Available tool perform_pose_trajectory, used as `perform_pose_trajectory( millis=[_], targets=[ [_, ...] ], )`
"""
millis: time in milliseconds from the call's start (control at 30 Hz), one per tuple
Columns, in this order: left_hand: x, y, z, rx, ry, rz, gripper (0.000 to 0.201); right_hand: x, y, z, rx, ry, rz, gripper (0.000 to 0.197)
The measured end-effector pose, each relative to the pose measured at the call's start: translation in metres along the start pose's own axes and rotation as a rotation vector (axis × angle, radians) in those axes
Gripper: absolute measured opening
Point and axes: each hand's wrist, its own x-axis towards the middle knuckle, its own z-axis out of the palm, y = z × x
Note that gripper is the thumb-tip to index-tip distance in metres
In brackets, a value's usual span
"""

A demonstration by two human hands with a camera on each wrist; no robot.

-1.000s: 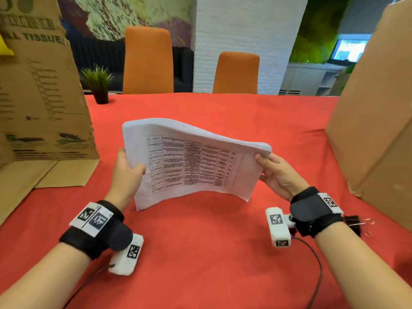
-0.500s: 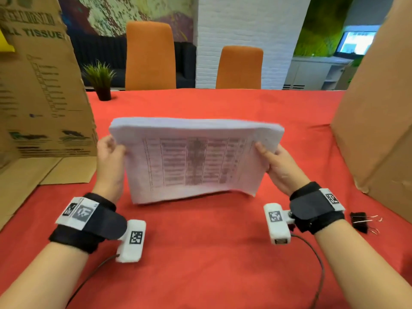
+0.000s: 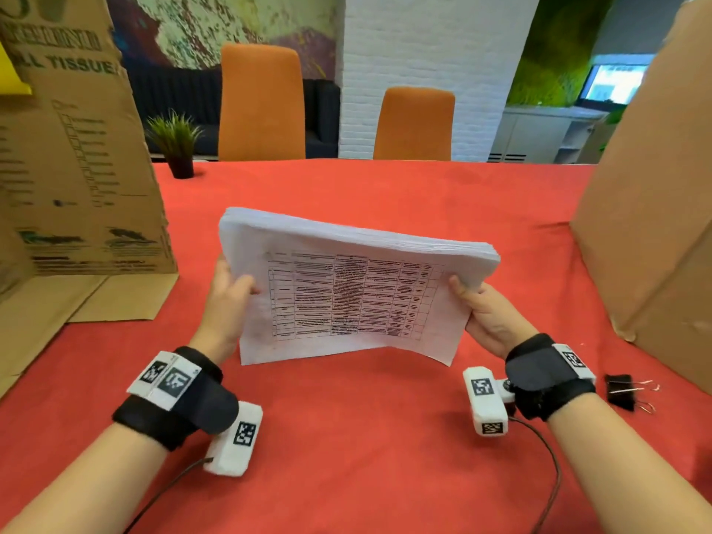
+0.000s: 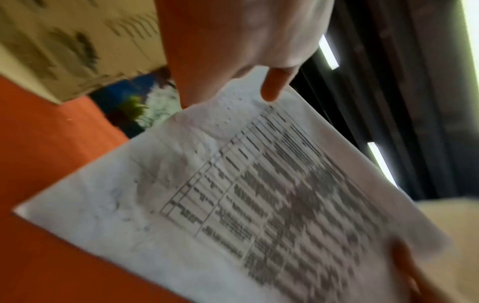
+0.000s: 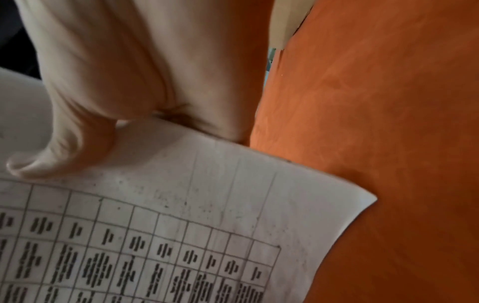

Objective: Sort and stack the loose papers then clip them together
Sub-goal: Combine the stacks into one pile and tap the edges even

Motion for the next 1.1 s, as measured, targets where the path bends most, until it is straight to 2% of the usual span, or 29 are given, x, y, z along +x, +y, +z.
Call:
perform_pose_trajectory(
  millis=[100,133,200,300,333,367,433,533,600,667,700,733,800,833,900,933,967,1033,1100],
  targets=[
    [0.002,-0.003,-0.002,-0.016,0.085,0.044,0.062,-0.001,-0.001,0.000,0.020,-0.030,0.008,0.078],
    [0.003,-0.002,-0.002,-0.022,0.078,0.045,0.063,0.000,0.000,-0.002,0.017,-0.030,0.012,0.079],
    [0.002,-0.001,0.003,0.000,-0.008,0.026,0.052,0.001,0.001,-0.007,0.010,-0.023,0.032,0.081],
    [0.008,-0.003,0.010,0.001,0.054,-0.006,0.025,0.001,0.000,-0.010,0.017,-0.045,0.055,0.079],
    [0.009,-0.004,0.011,0.002,0.078,-0.029,0.028,0.000,-0.001,-0.010,0.011,-0.051,0.068,0.079],
    [0.011,-0.005,0.012,0.004,0.100,-0.047,0.034,-0.001,-0.003,-0.009,-0.013,-0.051,0.075,0.076],
    [0.008,-0.004,0.018,0.002,0.148,-0.033,0.039,-0.001,-0.006,0.000,-0.122,-0.043,0.044,0.053],
    [0.008,0.003,0.025,0.056,0.229,0.012,0.037,0.000,-0.012,0.013,-0.237,0.094,-0.049,0.034],
    [0.020,0.009,0.026,0.178,0.163,-0.030,0.029,0.002,-0.016,0.018,-0.210,0.199,-0.071,0.029],
    [0.032,0.011,0.021,0.386,0.013,-0.110,0.010,0.001,-0.017,0.020,-0.105,0.283,-0.042,0.027],
    [0.034,0.010,0.018,0.426,-0.035,-0.168,0.017,0.000,-0.017,0.021,-0.031,0.322,-0.017,0.024],
    [0.034,0.006,0.015,0.422,-0.051,-0.236,0.036,-0.001,-0.014,0.023,0.046,0.365,0.010,0.022],
    [0.021,0.002,0.016,0.238,-0.011,-0.426,0.073,-0.002,-0.003,0.029,0.155,0.451,0.055,0.028],
    [0.010,0.003,0.021,0.095,-0.058,-0.501,0.078,-0.003,0.005,0.034,0.197,0.481,0.072,0.033],
    [-0.007,0.007,0.037,-0.158,-0.268,-0.531,0.061,-0.008,0.020,0.049,0.271,0.481,0.093,0.038],
    [-0.012,0.007,0.046,-0.274,-0.300,-0.516,0.047,-0.011,0.025,0.058,0.294,0.456,0.107,0.038],
    [-0.010,0.005,0.049,-0.320,-0.221,-0.517,0.033,-0.014,0.030,0.064,0.308,0.417,0.125,0.036],
    [-0.006,0.005,0.050,-0.326,0.031,-0.558,0.013,-0.025,0.035,0.071,0.291,0.343,0.180,0.032],
    [0.001,0.003,0.038,-0.167,0.197,-0.544,0.013,-0.036,0.036,0.062,0.199,0.242,0.230,0.037]
  ],
)
